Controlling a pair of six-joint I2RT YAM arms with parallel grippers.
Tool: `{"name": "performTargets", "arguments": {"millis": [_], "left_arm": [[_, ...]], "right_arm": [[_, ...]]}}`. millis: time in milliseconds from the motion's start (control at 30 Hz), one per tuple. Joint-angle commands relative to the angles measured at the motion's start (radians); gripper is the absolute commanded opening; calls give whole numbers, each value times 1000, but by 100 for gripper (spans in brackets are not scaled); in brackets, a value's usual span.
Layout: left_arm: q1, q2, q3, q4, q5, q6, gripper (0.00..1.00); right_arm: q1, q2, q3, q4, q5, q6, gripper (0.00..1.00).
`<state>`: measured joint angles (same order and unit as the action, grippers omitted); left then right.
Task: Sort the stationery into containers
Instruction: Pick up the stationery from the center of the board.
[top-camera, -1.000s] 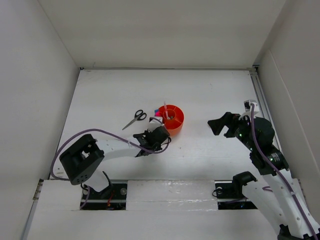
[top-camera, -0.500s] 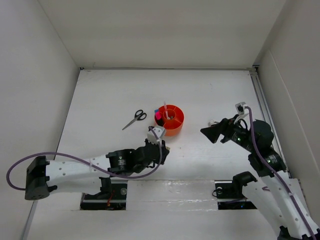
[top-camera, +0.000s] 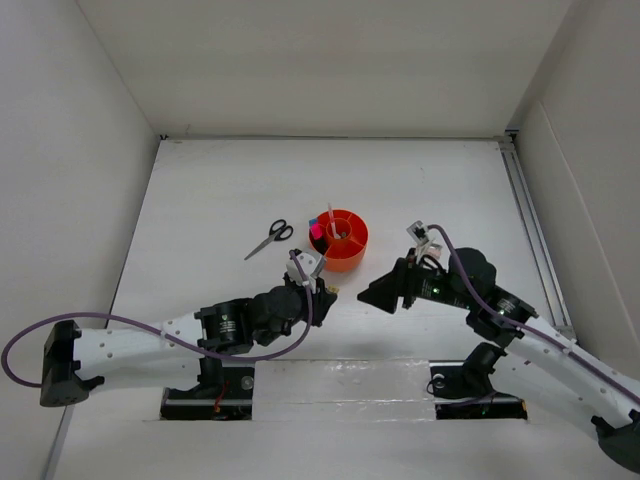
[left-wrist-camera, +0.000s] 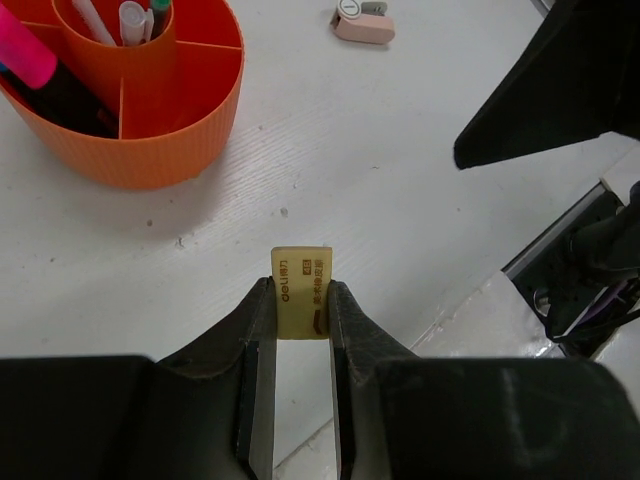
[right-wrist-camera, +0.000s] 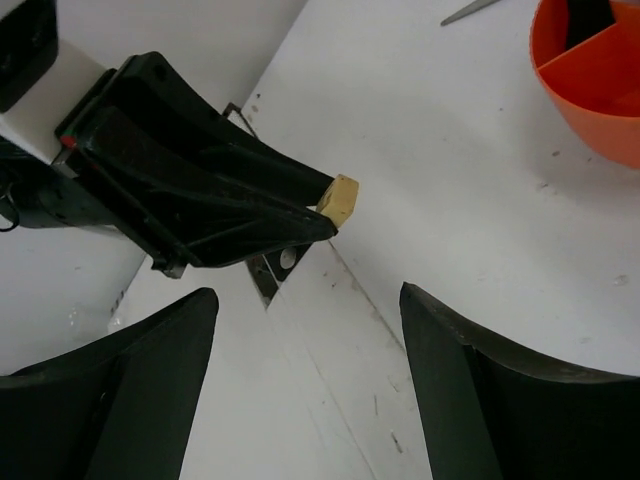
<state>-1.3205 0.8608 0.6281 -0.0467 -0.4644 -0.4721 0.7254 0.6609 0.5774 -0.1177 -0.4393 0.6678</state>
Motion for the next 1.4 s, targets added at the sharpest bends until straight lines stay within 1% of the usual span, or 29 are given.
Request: {"name": "performTargets", "arguments": {"millis": [0,33,67,133,167,200,267,367,400,467,600,667,800,967,1000,1133,1167,1267,1367], "left_arm": [[-2,-35,18,51,27,50,0],[-2,-36,18,51,6,50,0],[-2,-36,18,51,6,50,0],[-2,-26,18,42,-3,50,0],[-2,-26,18,42,-3,50,0],[-2,-26,18,42,-3,64,0],[-2,-26,7,68,-3,73,0],[-13,-57,-14,91,-3,86,0],[-13,-72,-15,91,-3,96,0],[-13,-86,-24,100,-3,96,0],[-13,-95,-24,100,17,105,0],[-13,-95,-24,100,17,105,0],[-13,-74,-24,100,26,105,0],[-13,-74,-24,100,26,105,0],[-13,-74,-24,100,26,105,0],[-22,-74,-24,100,26,105,0],[-22,-74,-24,100,26,105,0],[-22,-74,-24,100,26,105,0],[-22,-74,-24,100,26,115,0]], "right_arm": [[75,64,38,108,166,71,79],[91,83,53,83,266,90,79],[118,100,62,82,304,105,78],[137,144,72,82,356,131,78],[146,157,82,82,407,141,76],[155,167,93,82,424,141,76],[155,187,102,82,444,151,73],[155,209,111,96,444,160,71],[155,209,111,110,433,161,67],[155,236,122,121,423,161,63],[186,275,131,168,410,170,63],[201,296,140,168,401,170,60],[238,315,150,193,401,179,59],[238,306,150,202,401,179,58],[238,306,150,202,401,179,57],[238,306,150,202,379,170,57],[238,316,150,202,379,170,55],[247,338,139,213,358,170,55],[256,338,119,234,330,170,48]]}}
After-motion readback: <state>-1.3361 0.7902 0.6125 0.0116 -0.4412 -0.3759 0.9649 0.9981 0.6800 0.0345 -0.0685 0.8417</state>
